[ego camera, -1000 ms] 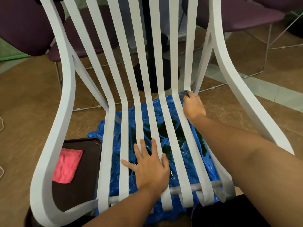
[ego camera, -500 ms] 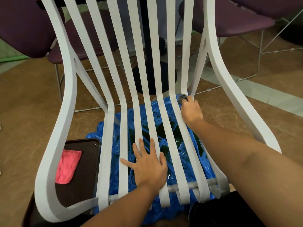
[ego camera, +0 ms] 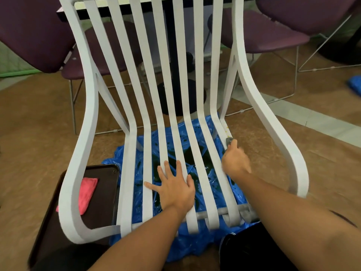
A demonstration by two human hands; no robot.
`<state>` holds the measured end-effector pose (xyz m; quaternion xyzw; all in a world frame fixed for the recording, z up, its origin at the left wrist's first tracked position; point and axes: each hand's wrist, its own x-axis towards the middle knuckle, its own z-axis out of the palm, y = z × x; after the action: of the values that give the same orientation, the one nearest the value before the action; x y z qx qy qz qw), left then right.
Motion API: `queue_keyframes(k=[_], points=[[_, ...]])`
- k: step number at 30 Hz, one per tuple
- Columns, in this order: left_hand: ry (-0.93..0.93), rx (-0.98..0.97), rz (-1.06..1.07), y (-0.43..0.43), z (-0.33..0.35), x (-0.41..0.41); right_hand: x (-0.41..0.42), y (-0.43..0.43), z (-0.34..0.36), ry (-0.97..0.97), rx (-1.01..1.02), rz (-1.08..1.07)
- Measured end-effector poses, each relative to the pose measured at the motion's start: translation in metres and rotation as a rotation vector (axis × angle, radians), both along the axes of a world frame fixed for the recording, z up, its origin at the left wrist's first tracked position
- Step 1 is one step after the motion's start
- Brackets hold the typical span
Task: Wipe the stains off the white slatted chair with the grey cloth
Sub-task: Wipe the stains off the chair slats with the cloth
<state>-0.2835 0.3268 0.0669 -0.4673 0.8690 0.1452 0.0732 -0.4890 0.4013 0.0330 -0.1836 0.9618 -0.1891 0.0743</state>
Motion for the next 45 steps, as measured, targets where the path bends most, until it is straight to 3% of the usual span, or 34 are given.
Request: queue_keyframes(k=[13,31,45], points=[[0.002,-0.02,0.001,0.003,0.004,0.003,0.068,0.054,0.017,-0.054,-0.01,-0.302],[0.003,-0.015,-0.006,0.002,-0.003,-0.001,-0.01,-0.023,-0.002,-0.079,0.042,-0.074],[0.001,-0.007,0.012,-0.001,-0.007,-0.004,-0.049,-0.077,0.011,-0.109,-0.035,-0.08]])
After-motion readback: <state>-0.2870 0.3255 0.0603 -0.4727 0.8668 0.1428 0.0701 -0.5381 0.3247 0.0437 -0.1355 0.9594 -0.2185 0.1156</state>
